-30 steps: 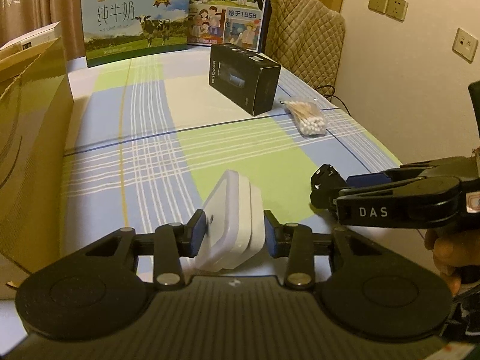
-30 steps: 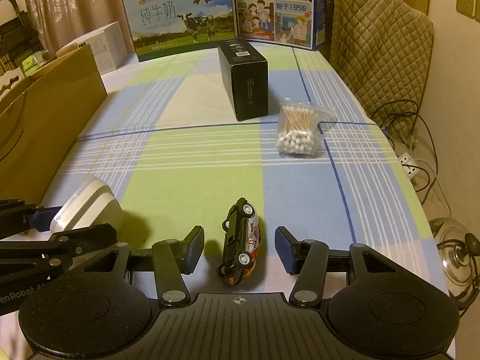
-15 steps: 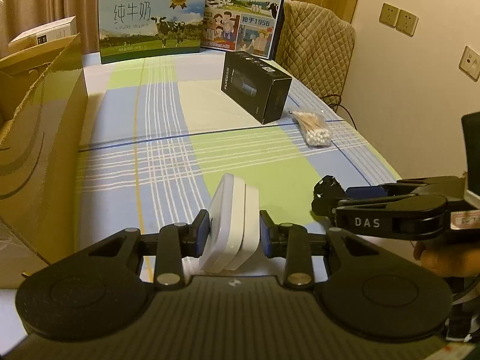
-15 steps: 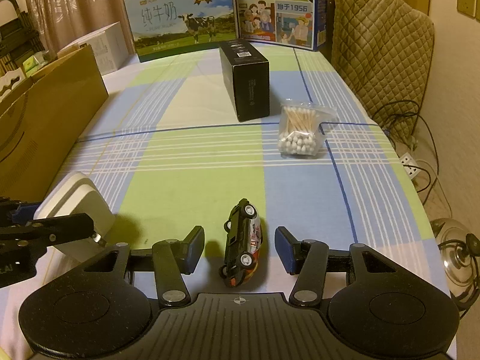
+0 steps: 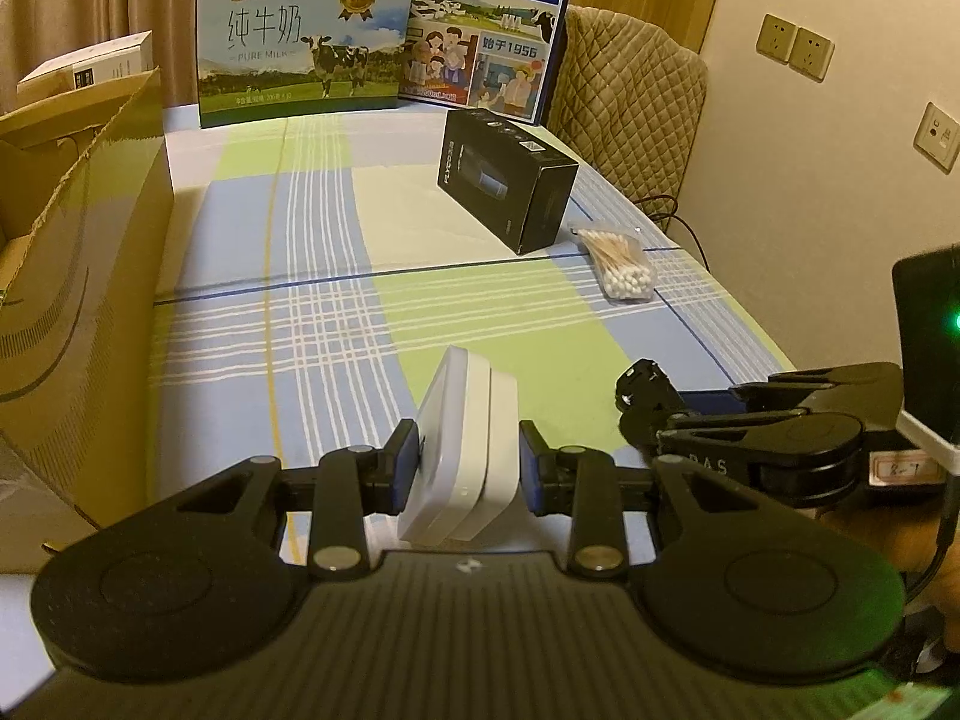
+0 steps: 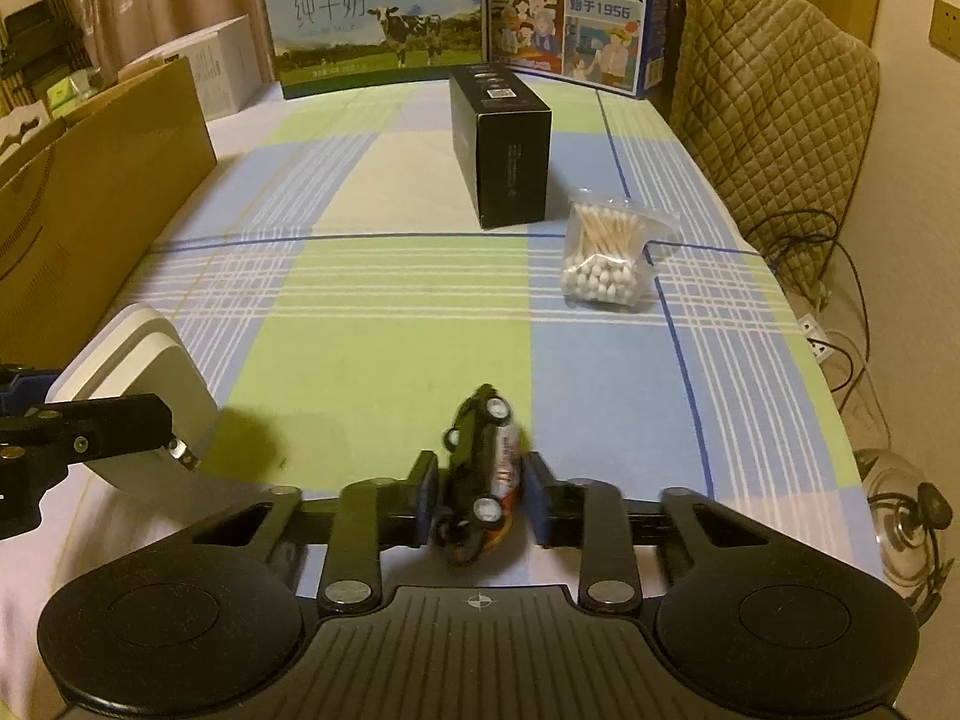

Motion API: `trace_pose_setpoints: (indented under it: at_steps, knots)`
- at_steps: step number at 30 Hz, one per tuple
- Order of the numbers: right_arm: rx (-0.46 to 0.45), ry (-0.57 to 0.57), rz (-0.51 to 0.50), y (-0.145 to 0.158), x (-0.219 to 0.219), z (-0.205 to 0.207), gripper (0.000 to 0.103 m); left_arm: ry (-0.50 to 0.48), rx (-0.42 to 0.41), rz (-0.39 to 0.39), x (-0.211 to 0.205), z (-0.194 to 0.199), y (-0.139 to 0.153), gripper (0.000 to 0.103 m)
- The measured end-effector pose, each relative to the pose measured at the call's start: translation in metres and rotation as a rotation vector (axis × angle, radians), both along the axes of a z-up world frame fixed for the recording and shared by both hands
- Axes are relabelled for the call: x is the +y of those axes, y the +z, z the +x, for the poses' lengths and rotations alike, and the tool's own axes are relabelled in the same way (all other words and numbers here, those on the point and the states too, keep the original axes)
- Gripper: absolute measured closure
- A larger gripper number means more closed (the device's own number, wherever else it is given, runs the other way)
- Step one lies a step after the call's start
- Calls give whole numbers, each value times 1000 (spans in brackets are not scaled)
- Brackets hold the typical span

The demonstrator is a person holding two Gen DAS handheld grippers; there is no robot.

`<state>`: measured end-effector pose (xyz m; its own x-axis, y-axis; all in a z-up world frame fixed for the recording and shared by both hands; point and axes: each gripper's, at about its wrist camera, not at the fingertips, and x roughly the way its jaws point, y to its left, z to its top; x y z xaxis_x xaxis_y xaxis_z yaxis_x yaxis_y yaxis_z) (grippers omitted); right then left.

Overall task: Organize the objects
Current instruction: 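Carry the white plug with the left tool while the right tool carries the car to the cardboard box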

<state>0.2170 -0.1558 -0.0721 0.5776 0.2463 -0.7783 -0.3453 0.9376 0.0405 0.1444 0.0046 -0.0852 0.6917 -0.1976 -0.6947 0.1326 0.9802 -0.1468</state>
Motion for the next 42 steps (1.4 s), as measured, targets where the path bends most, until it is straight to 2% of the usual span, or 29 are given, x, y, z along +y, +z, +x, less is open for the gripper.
trace_pose_setpoints:
  at_steps: [16,32,42]
  knots:
    - [-27,-24,40,20,-6,-13,80,9,-1,-11,4,-9,14,74]
    - [-68,49,101,74,23,-91,80,60,-49,-13,23,-59,62,74]
    - [-104,63,115,102,33,-123,80,91,-63,-37,40,-98,86,74]
